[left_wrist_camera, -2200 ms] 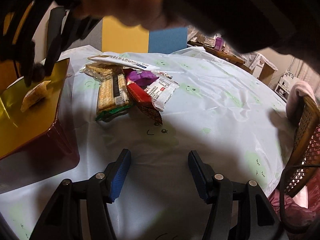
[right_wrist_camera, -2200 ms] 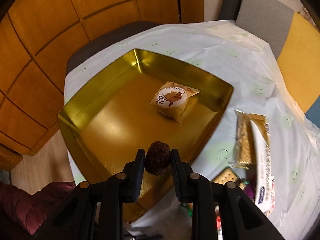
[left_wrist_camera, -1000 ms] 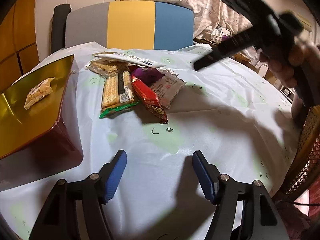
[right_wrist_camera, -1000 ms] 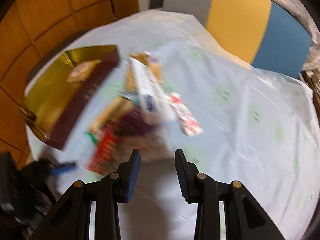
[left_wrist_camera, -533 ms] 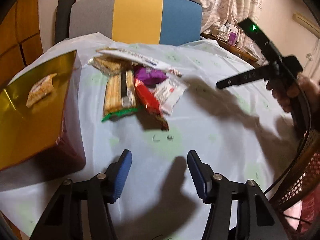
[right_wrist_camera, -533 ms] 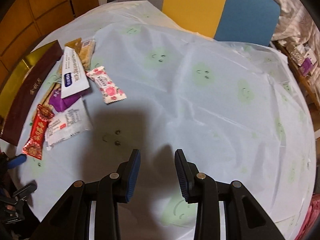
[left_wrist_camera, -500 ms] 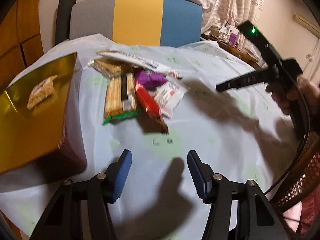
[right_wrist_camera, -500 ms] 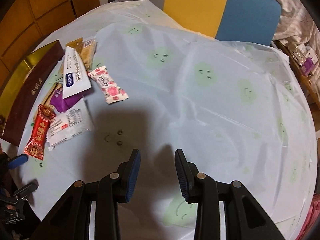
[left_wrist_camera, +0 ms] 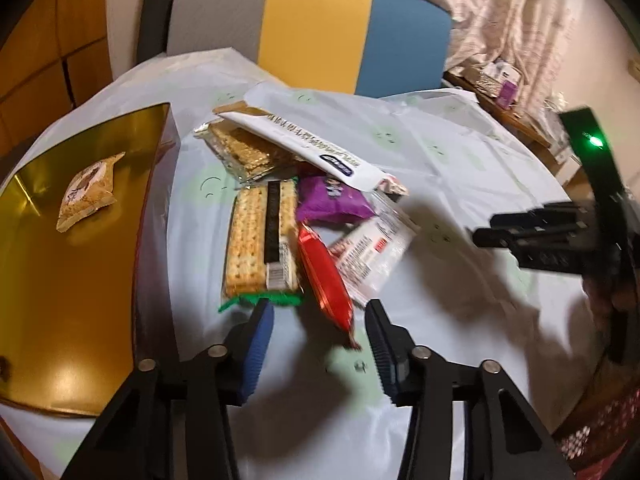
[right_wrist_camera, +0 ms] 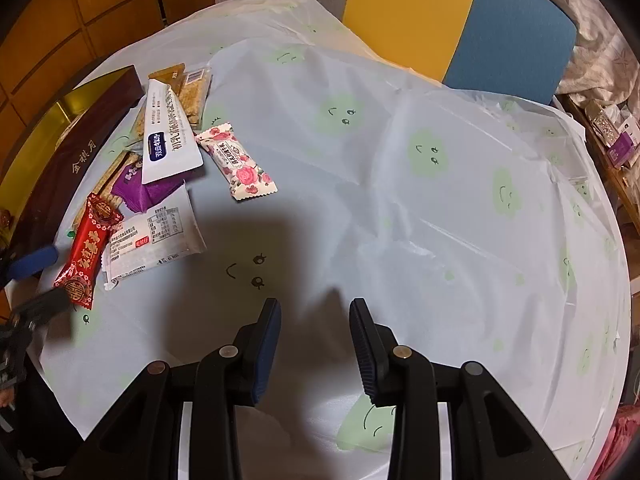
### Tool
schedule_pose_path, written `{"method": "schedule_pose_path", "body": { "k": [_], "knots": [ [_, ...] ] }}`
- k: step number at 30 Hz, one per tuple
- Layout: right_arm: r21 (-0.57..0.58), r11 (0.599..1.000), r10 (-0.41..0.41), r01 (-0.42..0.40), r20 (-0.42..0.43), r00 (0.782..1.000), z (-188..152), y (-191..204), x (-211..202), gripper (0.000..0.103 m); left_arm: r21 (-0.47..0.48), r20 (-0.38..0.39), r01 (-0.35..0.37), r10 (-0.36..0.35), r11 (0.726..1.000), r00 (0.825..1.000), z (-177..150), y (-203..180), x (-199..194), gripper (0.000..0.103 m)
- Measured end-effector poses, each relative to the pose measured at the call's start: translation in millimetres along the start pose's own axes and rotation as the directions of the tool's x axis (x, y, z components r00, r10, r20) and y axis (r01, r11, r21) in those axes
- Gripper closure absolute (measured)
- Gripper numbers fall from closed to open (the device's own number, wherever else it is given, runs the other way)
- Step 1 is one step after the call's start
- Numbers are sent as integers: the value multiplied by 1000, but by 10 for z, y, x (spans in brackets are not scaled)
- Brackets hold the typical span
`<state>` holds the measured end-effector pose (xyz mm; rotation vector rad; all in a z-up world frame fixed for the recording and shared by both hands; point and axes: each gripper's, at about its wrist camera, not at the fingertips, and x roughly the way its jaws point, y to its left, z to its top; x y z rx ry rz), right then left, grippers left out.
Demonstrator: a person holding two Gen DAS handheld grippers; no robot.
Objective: Organize snacks
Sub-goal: 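Grasp the red-wrapped snack bar with the left tool, then carry the red snack bar over the tin with the left tool while the right tool nears the sachet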
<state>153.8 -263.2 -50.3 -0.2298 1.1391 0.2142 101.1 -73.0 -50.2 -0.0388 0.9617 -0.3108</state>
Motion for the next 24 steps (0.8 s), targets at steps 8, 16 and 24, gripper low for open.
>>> {"method": "schedule_pose_path", "body": {
  "k": [8,16,24],
  "knots": [
    [-9,1000,-8,8,-9,1000,37,10,34,67,-13,-4,23,-23,1000,1000,73,29,128,82],
    [-58,998,-41,38,-42,998,-5,109,121,67,4,47,66,-67,998,997,-96,48,-32,85],
    [-69,997,-41,37,-45,998,-31,164,124,67,56,77,89,-93,994,993,-249,11,-209,85]
  ]
}}
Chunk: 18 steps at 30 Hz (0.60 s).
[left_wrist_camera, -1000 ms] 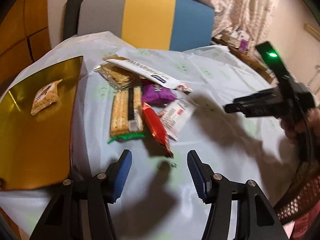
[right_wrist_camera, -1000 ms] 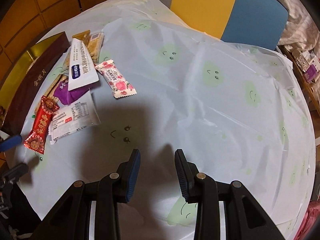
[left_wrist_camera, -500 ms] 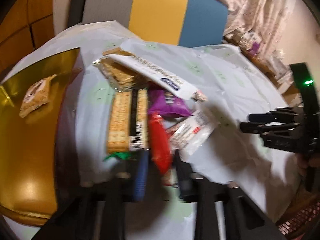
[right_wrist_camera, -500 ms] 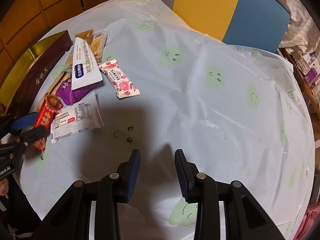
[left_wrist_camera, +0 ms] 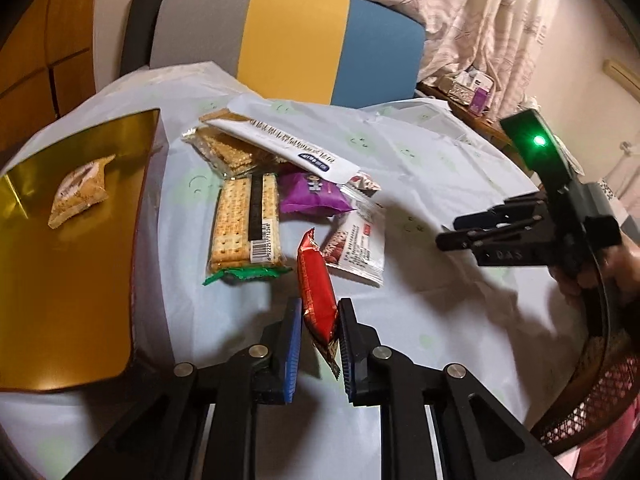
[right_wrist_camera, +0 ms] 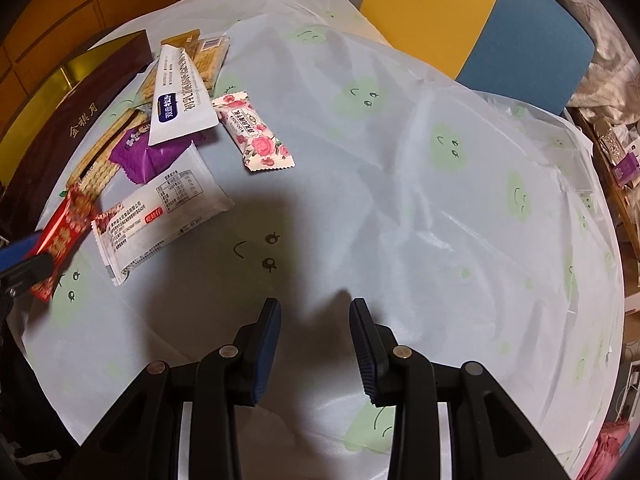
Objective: Organize snacks
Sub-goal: 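Carry the red snack bar over the tin with the left tool while the right tool nears the sachet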
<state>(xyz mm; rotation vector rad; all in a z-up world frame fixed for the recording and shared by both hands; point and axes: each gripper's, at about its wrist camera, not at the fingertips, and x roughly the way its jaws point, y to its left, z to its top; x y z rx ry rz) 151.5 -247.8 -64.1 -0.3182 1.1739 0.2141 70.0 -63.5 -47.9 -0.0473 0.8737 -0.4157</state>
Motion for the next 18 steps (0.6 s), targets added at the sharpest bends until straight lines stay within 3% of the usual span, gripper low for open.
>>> {"method": "schedule_pose_path", "body": {
  "k": [10,18],
  "knots": [
    [23,999,30,-30,-17,999,14,15,18,67,25,88,7,-9,1000,996,-4,-7,-410,85],
    [42,998,36,-35,-23,999,17,-23,55,67,-66,162,-47,57,997,985,111,349,-724,85]
  ]
}}
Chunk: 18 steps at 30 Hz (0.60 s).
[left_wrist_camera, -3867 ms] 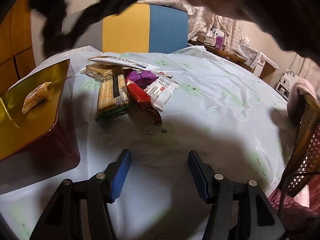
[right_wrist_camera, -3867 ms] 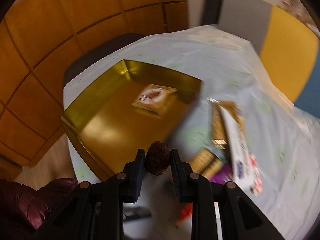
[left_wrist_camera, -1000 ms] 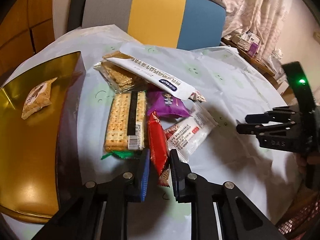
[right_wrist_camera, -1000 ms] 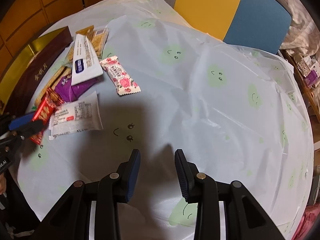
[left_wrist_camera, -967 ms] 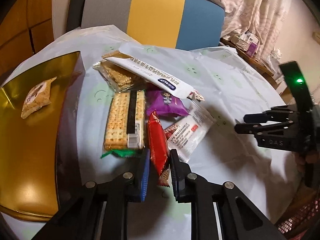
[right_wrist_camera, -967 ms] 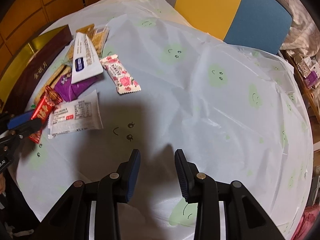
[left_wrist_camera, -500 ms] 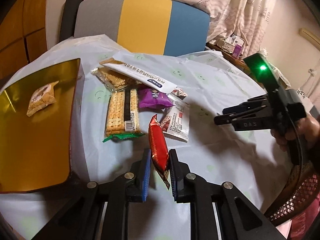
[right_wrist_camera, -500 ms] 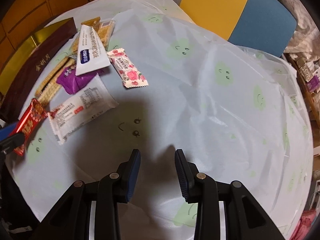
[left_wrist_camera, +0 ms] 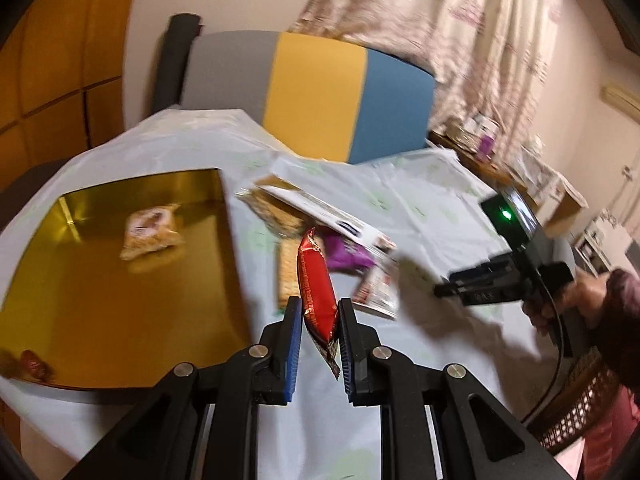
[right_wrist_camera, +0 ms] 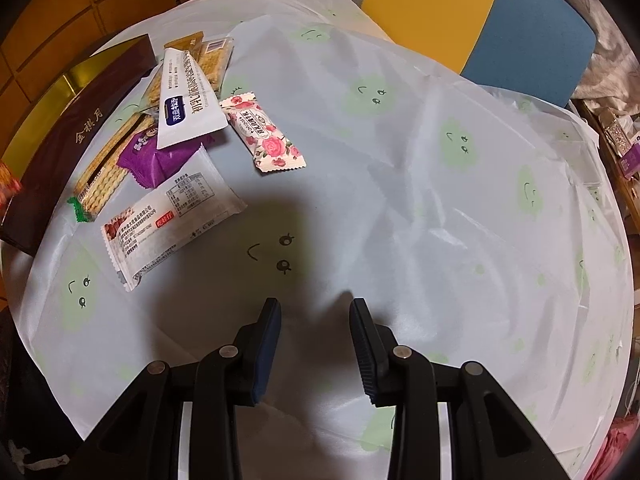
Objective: Organize snacks
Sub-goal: 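Carry the red snack bar over the tin with the left tool while the right tool nears the sachet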
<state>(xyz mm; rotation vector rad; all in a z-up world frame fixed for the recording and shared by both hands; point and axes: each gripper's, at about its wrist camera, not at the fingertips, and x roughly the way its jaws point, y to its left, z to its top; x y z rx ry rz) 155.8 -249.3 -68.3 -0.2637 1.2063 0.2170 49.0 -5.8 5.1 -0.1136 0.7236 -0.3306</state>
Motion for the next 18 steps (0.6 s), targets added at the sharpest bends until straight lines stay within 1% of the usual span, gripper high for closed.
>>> {"method": "schedule_pose_path", "body": {
  "k": [6,11,14,16,18],
  "knots": [
    [103,991,88,-85,-23,996,74,-89,21,67,-84,23,-80,83,993,996,48,419,-50,85],
    [178,970,165,-163,1,986,157,-9,41,67,-167,13,-142,146,976,989,66,796,-40,85],
    [252,938,236,-239,43,971,230,22,61,58,-217,3,-174,179,961,984,65,1003,-18,85],
    [310,904,287,-294,70,955,281,35,95,38,-249,-5,-186,191,951,982,43,1131,-24,85],
    [345,883,307,-318,87,948,290,58,126,30,-272,-7,-199,205,942,979,15,1223,-30,85]
  ]
}}
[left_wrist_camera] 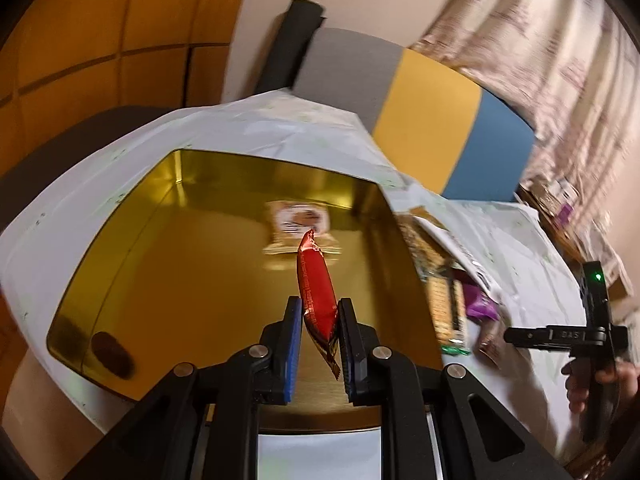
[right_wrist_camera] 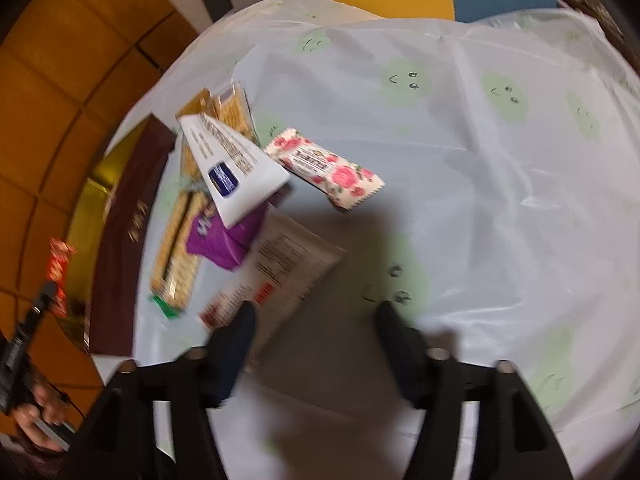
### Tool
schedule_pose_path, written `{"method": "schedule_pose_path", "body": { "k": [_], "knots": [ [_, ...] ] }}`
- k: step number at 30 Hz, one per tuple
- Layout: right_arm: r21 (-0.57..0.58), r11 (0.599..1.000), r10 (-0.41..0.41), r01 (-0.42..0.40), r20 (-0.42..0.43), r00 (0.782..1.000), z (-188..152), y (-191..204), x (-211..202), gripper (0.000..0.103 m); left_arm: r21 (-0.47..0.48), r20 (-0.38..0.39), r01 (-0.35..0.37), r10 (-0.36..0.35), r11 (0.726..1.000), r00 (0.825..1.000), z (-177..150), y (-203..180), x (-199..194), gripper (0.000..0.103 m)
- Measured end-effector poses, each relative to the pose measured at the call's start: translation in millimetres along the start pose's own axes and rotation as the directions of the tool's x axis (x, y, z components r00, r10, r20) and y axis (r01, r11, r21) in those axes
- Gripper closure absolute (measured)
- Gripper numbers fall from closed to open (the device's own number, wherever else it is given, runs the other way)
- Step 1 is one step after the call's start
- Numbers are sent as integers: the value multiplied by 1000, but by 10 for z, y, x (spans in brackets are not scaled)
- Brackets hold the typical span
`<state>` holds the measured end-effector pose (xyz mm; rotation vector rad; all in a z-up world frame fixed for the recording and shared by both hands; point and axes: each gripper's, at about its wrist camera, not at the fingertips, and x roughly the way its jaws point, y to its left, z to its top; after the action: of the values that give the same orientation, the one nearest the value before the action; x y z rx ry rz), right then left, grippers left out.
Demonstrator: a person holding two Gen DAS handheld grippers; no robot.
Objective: Organize snacks
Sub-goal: 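Carry the red snack bar over the tin with the left tool while the right tool nears the sachet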
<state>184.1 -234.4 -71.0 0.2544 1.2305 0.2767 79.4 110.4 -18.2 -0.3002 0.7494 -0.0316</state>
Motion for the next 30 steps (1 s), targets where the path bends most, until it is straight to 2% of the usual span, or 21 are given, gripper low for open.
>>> {"method": "schedule_pose_path", "body": {
  "k": [6,9,13,19,25,27,30],
  "knots": [
    [77,996,-35,34,-1,999,146,156,145,23,-8,13,-35,36,999,999,-34,112,4,85],
    [108,990,-93,92,9,996,189,252,209,21,-10,9,-31,31,999,999,-38,141,29,85],
    [101,974,-205,201,29,978,196,444,309,21,-20,-7,-37,36,999,999,-64,180,69,85],
    [78,956,-288,284,35,957,250,691,450,22,-10,-85,-62,61,998,995,-10,150,240,85],
    [11,943,-332,332,77,940,166,873,574,24,91,-120,-80,90,993,989,131,-91,486,85],
    [-8,942,-333,335,83,939,148,909,589,25,98,-146,-72,86,993,986,159,-138,591,85],
    [-25,946,-319,322,86,944,117,918,580,29,104,-142,-71,86,992,986,195,-201,684,84]
  ]
}}
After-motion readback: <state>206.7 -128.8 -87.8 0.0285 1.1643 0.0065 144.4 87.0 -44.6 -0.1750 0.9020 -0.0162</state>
